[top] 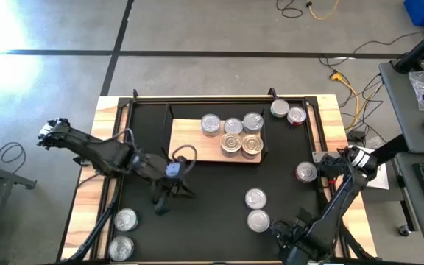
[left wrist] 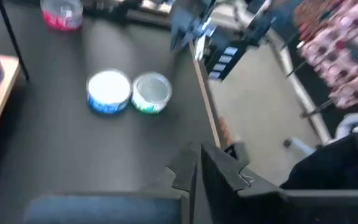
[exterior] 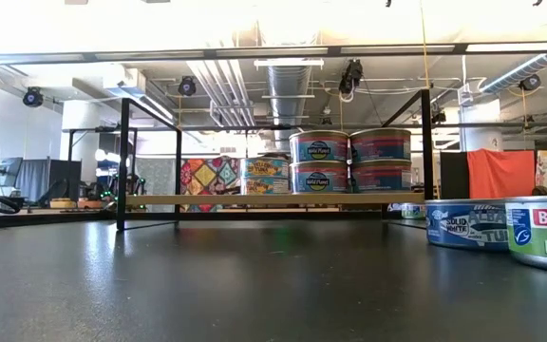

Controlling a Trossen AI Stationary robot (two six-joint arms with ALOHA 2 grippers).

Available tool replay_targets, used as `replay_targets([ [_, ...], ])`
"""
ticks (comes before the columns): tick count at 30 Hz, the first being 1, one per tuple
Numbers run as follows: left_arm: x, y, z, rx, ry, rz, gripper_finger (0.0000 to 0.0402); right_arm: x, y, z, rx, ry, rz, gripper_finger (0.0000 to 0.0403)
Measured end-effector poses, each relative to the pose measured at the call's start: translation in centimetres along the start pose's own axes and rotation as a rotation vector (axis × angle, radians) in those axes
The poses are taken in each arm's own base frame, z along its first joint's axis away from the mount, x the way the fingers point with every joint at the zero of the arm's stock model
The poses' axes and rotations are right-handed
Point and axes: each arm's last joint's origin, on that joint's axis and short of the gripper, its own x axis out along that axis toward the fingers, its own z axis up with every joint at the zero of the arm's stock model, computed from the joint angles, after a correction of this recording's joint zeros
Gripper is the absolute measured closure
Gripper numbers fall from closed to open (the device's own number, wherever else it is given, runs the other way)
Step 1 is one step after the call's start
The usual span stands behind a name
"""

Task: Stack canned seafood by type on shelf
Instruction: Put the bottom right green and white tuna can on the shelf

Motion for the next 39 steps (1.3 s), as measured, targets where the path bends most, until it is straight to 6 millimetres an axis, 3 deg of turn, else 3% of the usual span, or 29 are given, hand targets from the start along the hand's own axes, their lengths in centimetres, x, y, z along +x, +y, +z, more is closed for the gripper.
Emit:
replay_targets([
  [8, 3.9, -0.3, -1.0, -0.010, 0.099, 0.022, 0.0342, 2.2, 1.6, -1.6, -0.077, -0.108, 0.179, 0.0369],
  [17, 7.5, -2.1, -3.6, 0.012, 0.239, -0.002, 0.0320, 4.7, -0.3, -2.4, -0.119, -0.159, 0.089, 0.0353],
  [21, 8.7, -2.7, -4.0, 0.024, 0.251, -0.011, 0.0319, 5.0, -0.4, -1.7, -0.127, -0.234, 0.079, 0.0307],
  [28, 10.0, -3.4, -2.5, 0.094, 0.216, -0.013, 0.0319, 6.5, -1.5, 0.4, -0.218, -0.237, -0.006, 0.0246],
  [32, 10.3, -3.7, -1.7, 0.138, 0.221, -0.015, 0.0319, 6.6, -1.6, 2.1, -0.272, -0.308, -0.043, 0.0239],
  [39, 10.9, -3.1, -2.0, 0.139, 0.321, -0.034, 0.0319, 4.8, -0.3, 3.9, -0.358, -0.505, -0.061, 0.0251],
])
